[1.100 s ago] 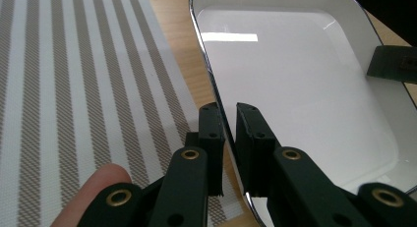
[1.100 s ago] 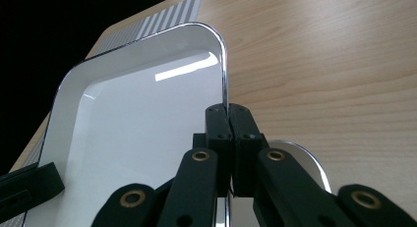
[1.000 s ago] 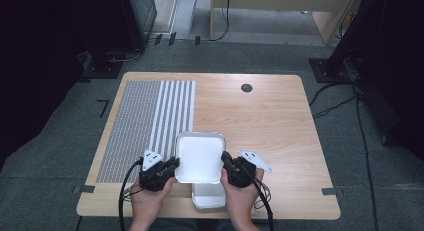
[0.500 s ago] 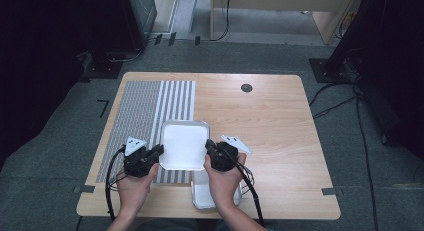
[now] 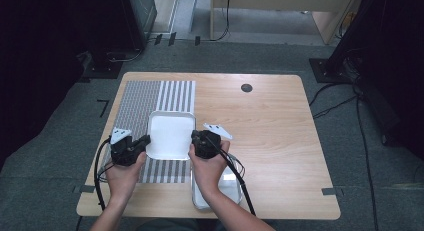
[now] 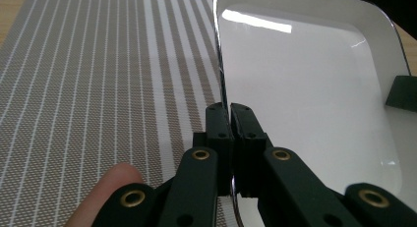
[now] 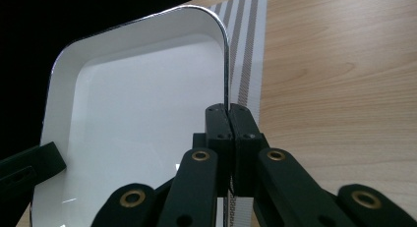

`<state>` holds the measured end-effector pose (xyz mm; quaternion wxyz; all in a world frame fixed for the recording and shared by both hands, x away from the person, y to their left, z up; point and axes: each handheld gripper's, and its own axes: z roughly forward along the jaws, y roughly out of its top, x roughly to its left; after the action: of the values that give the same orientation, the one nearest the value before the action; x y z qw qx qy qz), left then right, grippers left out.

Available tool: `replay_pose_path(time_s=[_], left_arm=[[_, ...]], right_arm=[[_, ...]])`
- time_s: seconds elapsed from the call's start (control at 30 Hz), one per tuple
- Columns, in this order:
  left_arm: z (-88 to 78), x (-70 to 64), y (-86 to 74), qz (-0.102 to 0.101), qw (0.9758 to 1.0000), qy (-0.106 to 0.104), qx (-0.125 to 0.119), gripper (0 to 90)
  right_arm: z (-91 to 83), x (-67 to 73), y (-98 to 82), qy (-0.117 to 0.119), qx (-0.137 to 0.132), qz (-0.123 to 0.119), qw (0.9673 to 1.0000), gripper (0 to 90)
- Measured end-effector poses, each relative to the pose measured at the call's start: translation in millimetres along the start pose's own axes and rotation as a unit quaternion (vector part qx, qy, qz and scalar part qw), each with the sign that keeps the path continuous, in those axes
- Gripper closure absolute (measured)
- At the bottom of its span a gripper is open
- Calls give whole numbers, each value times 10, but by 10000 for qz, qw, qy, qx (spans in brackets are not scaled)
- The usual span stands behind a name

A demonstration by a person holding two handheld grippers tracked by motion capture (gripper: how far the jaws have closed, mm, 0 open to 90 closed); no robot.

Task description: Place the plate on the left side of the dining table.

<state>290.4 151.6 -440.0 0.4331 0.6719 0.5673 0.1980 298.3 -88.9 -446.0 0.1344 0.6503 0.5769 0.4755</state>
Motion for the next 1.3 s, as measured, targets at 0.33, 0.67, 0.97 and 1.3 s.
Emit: replay_pose_path(time_s=[0.33,0.67,0.97,1.3], left_arm=[[58,256,105,-117,9998,174,-1,890],[202,469,192,-159,9991,391,-2,895],[372,671,226,-280,9975,622,169,897],[585,915,261,-338,9943,888,490,896]], right_arm=[[235,177,53,9,65,-82,9999,900],[533,313,98,-20,218,-94,9997,899],[885,373,91,-118,478,-20,9988,897],[1278,471,43,-268,746,28,9969,893]])
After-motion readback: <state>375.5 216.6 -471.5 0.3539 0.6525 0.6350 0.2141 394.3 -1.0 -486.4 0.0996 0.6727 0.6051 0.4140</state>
